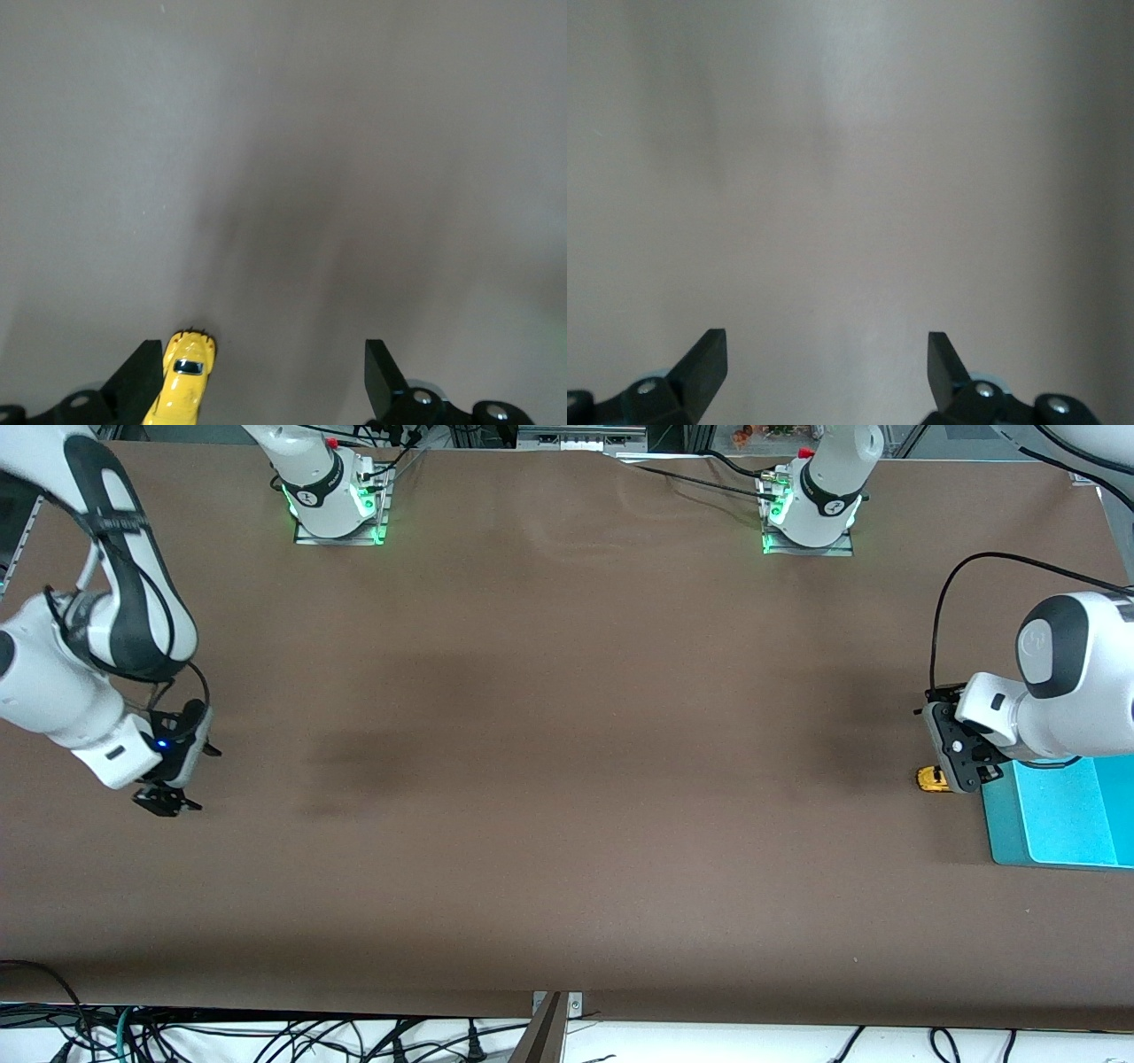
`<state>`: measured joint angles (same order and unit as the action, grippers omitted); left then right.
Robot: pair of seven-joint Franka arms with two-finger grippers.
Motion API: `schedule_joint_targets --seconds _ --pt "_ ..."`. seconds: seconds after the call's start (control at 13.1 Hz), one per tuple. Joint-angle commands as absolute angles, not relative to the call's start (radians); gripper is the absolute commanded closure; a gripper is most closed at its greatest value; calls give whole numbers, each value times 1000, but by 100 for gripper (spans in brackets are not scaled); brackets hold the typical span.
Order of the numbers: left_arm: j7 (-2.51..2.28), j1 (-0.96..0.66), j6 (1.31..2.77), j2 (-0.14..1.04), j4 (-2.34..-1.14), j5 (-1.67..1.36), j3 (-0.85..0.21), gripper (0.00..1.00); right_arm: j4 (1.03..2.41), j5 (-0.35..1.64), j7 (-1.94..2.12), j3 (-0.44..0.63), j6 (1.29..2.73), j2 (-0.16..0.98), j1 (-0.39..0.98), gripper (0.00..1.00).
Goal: Wind and store yellow beetle car
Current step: 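Lower the left gripper to the car while the right gripper withdraws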
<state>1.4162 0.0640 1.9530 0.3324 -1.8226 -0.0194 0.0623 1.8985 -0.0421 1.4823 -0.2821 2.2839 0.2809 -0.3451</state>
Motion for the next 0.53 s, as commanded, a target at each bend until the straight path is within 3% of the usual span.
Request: schedule_joint_targets --seconds 0.0,0.23,0.46 --pt "1566 48 2135 259 -1998 11 115 0 1928 -32 1233 -285 2116 91 -321 0" --pt "1731 61 2433 271 -2158 9 159 0 1887 -28 924 -282 2001 0 -279 0" --pt "1776 100 2549 331 -2183 -3 172 0 1824 -25 479 -282 1863 -41 -238 0"
